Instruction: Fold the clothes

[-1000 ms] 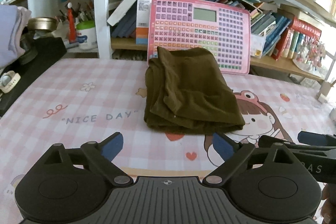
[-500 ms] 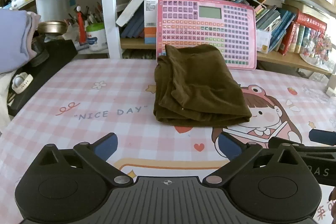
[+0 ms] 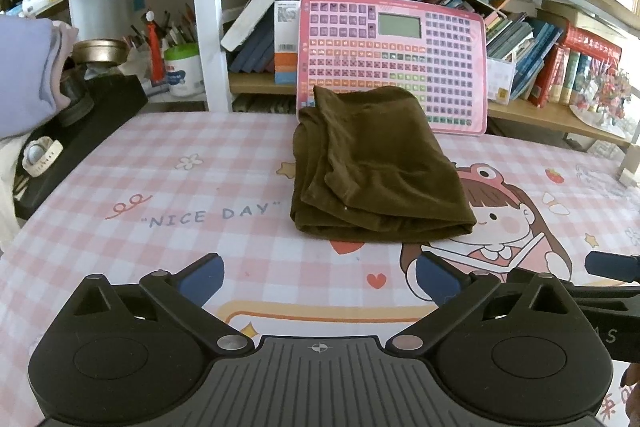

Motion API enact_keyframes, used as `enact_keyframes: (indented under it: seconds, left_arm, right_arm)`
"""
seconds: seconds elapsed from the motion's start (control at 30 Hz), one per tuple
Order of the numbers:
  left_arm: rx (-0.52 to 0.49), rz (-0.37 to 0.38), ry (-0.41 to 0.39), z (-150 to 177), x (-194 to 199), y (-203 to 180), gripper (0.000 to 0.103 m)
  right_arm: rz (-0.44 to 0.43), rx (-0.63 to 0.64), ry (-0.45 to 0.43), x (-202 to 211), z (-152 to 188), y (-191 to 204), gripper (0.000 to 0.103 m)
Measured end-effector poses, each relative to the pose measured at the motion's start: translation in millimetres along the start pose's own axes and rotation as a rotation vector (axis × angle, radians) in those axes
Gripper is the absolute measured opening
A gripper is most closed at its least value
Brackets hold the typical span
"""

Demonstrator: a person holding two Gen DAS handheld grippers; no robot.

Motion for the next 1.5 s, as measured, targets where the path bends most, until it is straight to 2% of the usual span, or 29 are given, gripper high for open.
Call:
enact_keyframes:
  seconds: [0.73, 1.5]
  left_arm:
    - [0.011, 0.012, 0.026, 5.6, -3.4, 0.6, 0.103]
    - [0.005, 0.018, 0.012, 4.8, -3.4, -3.7, 0.103]
  right_arm:
    - [0.013, 0.002, 0.02, -1.0, 4.5, -0.3, 0.091]
    - [0.027, -0.002, 0.008, 0.3, 1.1, -3.6, 0.091]
Point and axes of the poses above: each gripper's, at about its wrist camera, not at the fingertips, and x roughly against the way its jaws point, y to its left, z to its underside, the point moved 8 cm from there along -x, roughly the way its jaws point, and after that the axes turned 10 degrees about -y, right-handed, at the moved point
